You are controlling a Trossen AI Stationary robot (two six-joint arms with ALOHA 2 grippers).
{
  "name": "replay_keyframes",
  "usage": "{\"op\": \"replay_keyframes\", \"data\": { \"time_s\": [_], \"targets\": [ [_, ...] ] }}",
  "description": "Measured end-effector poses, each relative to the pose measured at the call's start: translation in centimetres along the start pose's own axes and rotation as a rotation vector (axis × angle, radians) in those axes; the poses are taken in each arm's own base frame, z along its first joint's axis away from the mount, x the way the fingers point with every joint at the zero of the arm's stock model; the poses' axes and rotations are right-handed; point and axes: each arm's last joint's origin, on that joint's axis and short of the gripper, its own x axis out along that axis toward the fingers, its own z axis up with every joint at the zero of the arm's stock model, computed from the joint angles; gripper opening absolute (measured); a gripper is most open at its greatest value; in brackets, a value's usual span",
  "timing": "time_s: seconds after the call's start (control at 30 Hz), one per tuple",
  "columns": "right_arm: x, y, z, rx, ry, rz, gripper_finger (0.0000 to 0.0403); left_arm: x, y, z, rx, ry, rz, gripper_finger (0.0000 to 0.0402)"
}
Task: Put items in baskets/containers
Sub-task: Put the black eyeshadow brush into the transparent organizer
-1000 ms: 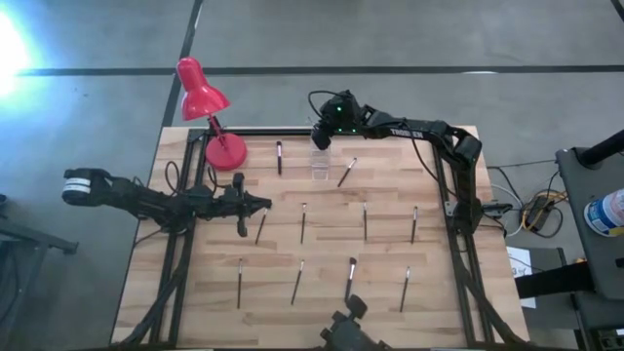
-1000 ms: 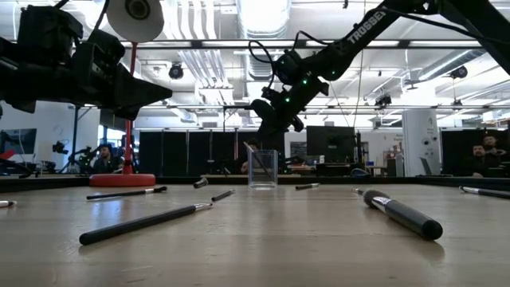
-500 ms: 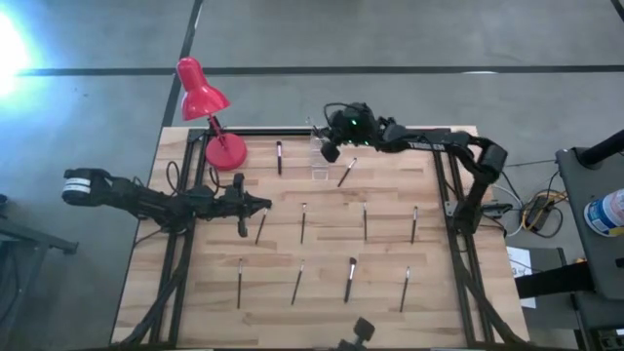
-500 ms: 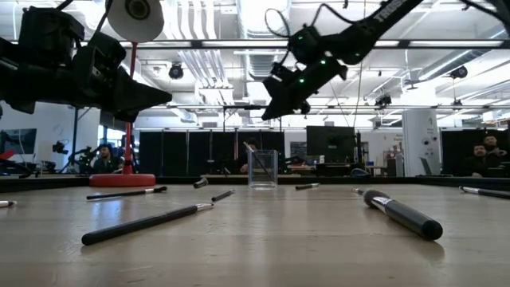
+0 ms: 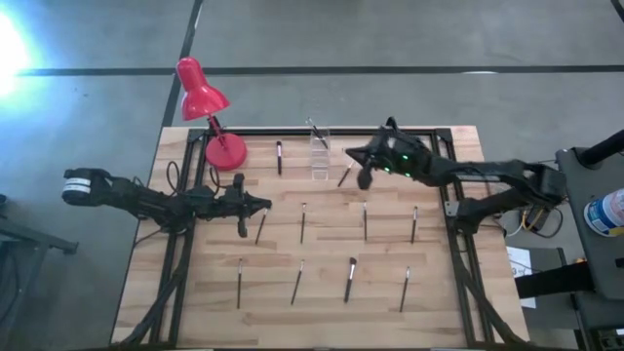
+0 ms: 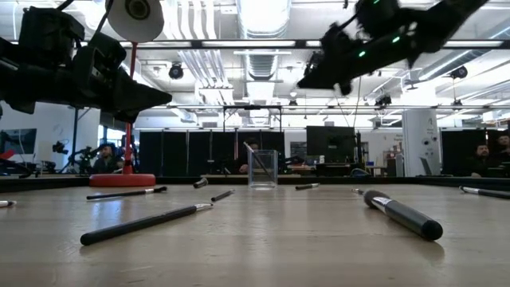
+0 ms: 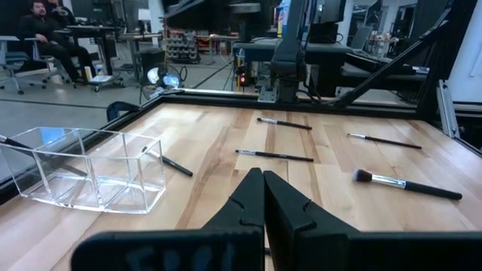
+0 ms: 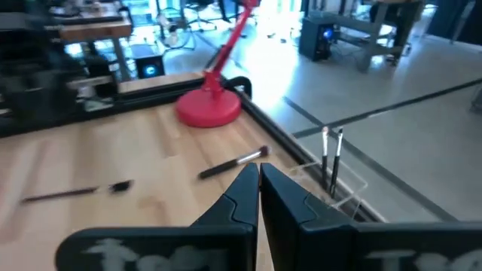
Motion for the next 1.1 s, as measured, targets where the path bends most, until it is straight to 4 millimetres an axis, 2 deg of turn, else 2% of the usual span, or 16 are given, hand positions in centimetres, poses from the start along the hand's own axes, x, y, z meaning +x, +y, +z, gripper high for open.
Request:
{"op": "replay_keyframes", "data": {
  "time_s": [0.13, 0.2, 0.33, 0.53, 0.77, 0.93, 1.1],
  "targets": [
    [-2.9, 1.4, 0.3, 0.058, 0.064, 0.044, 0.0008, 0.0, 0.0, -0.1, -0.001, 0.006, -0.009, 0.0],
    [-4.0, 2.5, 0.0, 0.083, 0.113, 0.012, 0.0008, 0.0, 0.0, -0.1, -0.002, 0.008, -0.011, 0.0],
    [-5.8, 4.8, -1.4, 0.073, 0.233, -0.116, 0.0008, 0.0, 0.0, -0.1, -0.019, 0.009, -0.011, 0.0],
    [-8.4, 7.5, -3.6, 0.167, 0.361, -0.224, 0.0008, 0.0, 0.0, -0.7, -0.034, 0.068, -0.007, 0.0],
    [-10.3, 9.4, -5.9, 0.298, 0.481, -0.283, 0.0008, 0.0, 0.0, -0.9, -0.046, 0.087, -0.005, 0.0],
    [-11.3, 12.2, -7.7, 0.389, 0.594, -0.206, 0.0008, 0.0, 0.0, -0.9, -0.046, 0.088, -0.005, 0.0],
    [-13.1, 15.3, -10.3, 0.485, 0.71, -0.192, 0.0008, 0.0, 0.0, -0.9, -0.053, 0.088, -0.005, 0.0]
  ]
}}
